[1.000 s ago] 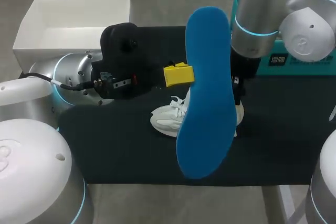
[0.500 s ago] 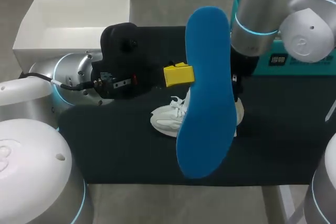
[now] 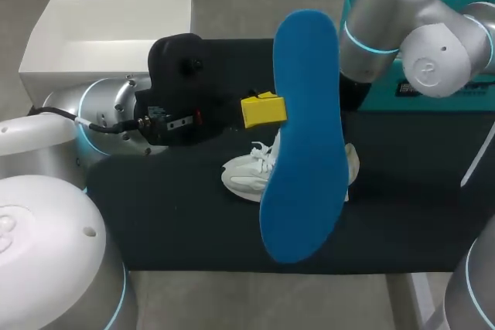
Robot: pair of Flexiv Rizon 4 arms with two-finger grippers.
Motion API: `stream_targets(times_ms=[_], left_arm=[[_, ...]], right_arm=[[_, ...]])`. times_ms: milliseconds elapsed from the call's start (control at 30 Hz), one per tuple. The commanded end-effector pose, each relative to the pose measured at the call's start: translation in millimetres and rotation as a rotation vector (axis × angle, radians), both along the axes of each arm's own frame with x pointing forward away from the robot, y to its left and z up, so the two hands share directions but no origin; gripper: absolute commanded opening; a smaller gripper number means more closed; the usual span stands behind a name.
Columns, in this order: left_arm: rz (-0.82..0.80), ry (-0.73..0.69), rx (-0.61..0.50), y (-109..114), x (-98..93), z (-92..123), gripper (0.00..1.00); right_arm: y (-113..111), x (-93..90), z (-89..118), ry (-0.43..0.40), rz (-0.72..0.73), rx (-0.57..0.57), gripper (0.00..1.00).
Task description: Take the shoe out of the shoebox, open the shoe tongue, remove and reinsert the insole, then place the shoe into the shoebox
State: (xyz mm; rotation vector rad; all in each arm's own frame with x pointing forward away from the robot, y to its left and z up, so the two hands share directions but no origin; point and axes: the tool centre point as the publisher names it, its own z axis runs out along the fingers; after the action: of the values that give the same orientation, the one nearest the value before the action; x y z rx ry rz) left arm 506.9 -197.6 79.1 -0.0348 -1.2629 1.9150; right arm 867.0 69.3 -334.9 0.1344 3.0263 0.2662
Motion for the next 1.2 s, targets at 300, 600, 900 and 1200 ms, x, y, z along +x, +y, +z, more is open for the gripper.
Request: stream_targets(times_ms=[300,600,900,1200], left_arm=[[0.047,0.015,0.025,-9.7,-9.5,8.1,0.0],[0.047,0.015,0.025,-9.7,-9.5,8.1,0.0],[0.047,0.015,0.025,-9.7,-9.5,8.1,0.0],[0.047,0.015,0.025,-9.7,-9.5,8.1,0.0]], right_arm=[[28.9,4.2,-10.1,0.039,0.027,0.003,1.0],[38.6,-11.6,-29.2,0.058,0.016,0.045,0.78],[33.1,-21.5,-47.1,0.086,0.003,0.119,0.0],[33.1,-21.5,-47.1,0.086,0.003,0.119,0.0]])
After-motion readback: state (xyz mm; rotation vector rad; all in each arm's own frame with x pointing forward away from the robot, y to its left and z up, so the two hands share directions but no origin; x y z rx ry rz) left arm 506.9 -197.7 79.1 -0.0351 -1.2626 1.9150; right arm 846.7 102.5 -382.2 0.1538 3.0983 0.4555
